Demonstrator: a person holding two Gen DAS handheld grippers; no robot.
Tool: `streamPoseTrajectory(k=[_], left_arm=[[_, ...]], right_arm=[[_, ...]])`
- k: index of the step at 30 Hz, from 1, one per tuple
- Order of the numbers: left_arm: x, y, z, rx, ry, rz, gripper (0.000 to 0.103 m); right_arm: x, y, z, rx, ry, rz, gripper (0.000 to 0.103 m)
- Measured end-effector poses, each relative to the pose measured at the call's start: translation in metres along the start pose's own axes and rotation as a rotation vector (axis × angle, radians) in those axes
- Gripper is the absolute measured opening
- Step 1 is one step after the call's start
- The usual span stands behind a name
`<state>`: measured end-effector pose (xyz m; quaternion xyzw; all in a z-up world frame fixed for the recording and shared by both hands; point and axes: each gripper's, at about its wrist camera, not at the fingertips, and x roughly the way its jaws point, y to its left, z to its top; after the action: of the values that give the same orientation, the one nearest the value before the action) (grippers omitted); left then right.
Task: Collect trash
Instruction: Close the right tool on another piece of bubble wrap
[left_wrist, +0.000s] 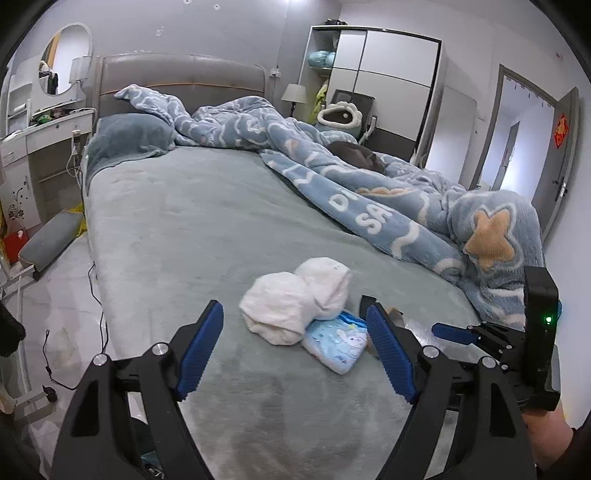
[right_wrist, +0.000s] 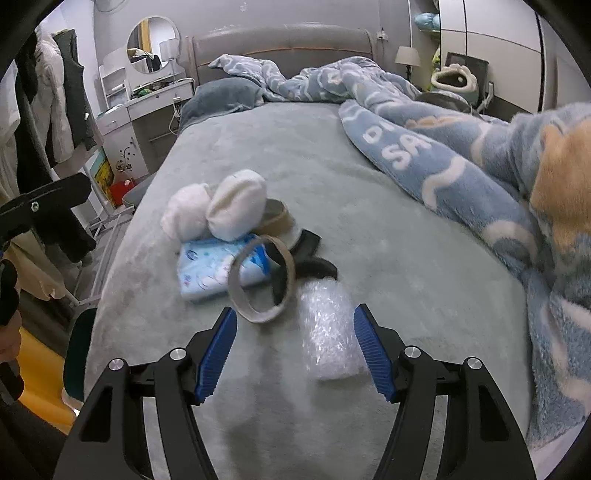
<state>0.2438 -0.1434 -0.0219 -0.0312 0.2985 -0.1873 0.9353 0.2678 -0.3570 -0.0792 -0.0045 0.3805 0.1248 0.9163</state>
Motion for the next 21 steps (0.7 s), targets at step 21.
streamPoseTrajectory(k=[21], left_arm=[[0.06, -0.059, -0.022, 0.093, 0.15, -0.072, 0.063]], right_arm=[[0.003, -0.051, -0.017, 0.101, 0.048, -0.015, 0.026]])
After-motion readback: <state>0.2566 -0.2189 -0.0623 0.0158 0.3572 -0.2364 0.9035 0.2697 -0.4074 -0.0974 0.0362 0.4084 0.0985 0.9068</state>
